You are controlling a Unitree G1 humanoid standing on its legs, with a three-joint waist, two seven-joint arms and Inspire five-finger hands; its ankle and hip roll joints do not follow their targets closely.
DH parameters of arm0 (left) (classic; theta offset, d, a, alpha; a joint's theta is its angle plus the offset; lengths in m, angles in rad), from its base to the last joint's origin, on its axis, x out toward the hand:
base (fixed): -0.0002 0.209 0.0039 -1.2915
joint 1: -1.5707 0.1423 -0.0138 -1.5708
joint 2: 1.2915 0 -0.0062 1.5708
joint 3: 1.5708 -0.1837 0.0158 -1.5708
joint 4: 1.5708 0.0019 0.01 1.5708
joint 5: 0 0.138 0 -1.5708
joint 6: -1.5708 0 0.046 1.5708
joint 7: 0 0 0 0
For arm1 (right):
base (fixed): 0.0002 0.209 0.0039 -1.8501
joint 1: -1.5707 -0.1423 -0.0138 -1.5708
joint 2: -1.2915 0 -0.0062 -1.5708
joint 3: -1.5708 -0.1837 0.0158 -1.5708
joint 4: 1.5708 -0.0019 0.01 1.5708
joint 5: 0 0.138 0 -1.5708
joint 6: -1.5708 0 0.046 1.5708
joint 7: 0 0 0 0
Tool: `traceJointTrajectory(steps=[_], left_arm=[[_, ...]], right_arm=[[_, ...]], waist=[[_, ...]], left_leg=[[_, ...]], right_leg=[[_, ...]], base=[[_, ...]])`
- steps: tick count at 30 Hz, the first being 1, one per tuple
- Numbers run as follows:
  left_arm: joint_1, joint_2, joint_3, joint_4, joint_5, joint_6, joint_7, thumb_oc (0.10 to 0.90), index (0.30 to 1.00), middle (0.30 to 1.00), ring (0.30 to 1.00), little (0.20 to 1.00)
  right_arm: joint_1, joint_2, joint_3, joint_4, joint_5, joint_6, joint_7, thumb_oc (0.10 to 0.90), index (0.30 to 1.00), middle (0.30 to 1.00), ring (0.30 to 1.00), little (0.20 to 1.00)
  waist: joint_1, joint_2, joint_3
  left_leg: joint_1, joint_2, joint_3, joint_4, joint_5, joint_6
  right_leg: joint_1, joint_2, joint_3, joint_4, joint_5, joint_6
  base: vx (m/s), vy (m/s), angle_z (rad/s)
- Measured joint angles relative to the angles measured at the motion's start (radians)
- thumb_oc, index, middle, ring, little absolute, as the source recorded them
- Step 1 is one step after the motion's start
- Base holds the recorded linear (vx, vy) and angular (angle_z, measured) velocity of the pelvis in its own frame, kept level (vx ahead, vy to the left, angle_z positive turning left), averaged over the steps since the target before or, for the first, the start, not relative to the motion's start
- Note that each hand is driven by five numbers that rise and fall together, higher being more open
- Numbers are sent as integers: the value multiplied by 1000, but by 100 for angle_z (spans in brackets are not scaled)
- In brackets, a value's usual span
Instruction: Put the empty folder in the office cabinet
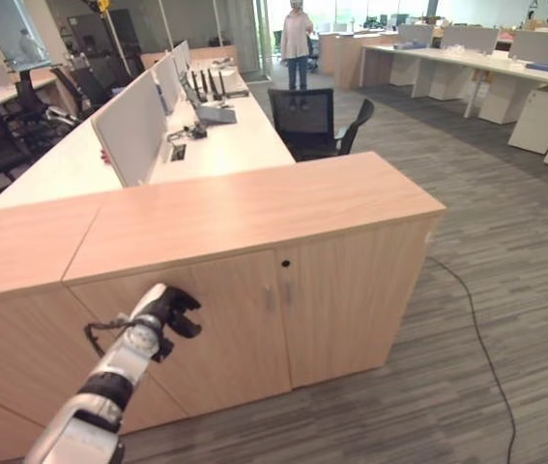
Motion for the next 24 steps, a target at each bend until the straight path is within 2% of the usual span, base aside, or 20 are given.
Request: traceJointTrajectory(steps=[8, 11, 14, 16, 17, 18, 21, 22, 24], left_arm=[[5, -10, -8, -1, -2, -2, 25, 800, 900, 900, 900, 900], [94, -38, 27, -41, -5, -40, 67, 800, 900, 900, 900, 900], [221, -132, 115, -102, -31, -67, 81, 800, 900, 900, 900, 900], [298, -189, 117, -124, -78, -69, 70, 800, 900, 900, 900, 900], [399, -266, 143, -138, -132, -86, 51, 800, 900, 900, 900, 900], [453, -299, 142, -126, -194, -93, 16, 800, 900, 900, 900, 900], [574, -378, 143, -15, -334, -91, -53, 800, 900, 900, 900, 900], [595, -416, 149, 87, -388, -80, -70, 800, 900, 900, 900, 900], [630, -430, 145, 130, -409, -48, -87, 800, 900, 900, 900, 900]], right_arm=[[1, 25, 17, -1, 12, -1, -3, 800, 900, 900, 900, 900], [2, 30, 20, -4, -3, -1, -4, 800, 900, 900, 900, 900], [6, 39, 17, -3, -3, -1, -6, 800, 900, 900, 900, 900], [9, 44, 17, -5, -3, 0, -5, 800, 900, 900, 900, 900], [10, 45, 10, -3, -3, 0, -8, 800, 900, 900, 900, 900], [9, 45, 10, -1, -3, 1, -8, 800, 900, 900, 900, 900], [4, 45, 9, 1, -3, 0, -14, 800, 900, 900, 900, 900], [5, 45, 6, 5, -3, 0, -13, 800, 900, 900, 900, 900], [-2, 44, 6, 7, -3, 1, -13, 800, 900, 900, 900, 900]], waist=[[1, -2, 1], [2, 4, -2], [1, 10, -5], [9, 11, -5], [8, 13, -5], [8, 14, -4], [13, 14, -4], [24, 14, -4], [45, 9, 0]], left_leg=[[1, -1, 2, 0, 0, -2], [0, 0, 1, 0, -5, -7], [4, -1, 5, 0, -11, -3], [2, -1, 4, 0, -12, -1], [5, -1, 4, 0, -10, 2], [6, -1, 3, 0, -10, 1], [10, 1, 3, 0, -13, 0], [15, 1, -1, 0, -18, 6], [8, 1, -9, 0, -17, 4]], right_leg=[[1, -1, -1, -4, 0, 0], [2, -1, -1, -4, 0, 0], [3, -2, 2, -4, -1, 0], [4, -1, 0, -4, -2, 0], [7, -1, 0, -4, -4, 2], [8, -1, -1, -4, -6, 1], [11, 1, -2, -4, -10, 1], [16, 0, -4, -4, -14, 1], [18, 0, -10, -4, -16, 2]], base=[[0, 0, 0], [10, 17, -5], [3, 5, -1], [-1, 17, 0], [0, 34, 0], [0, 0, 0], [2, -2, 2], [-5, -1, 13], [-21, -5, 16]])
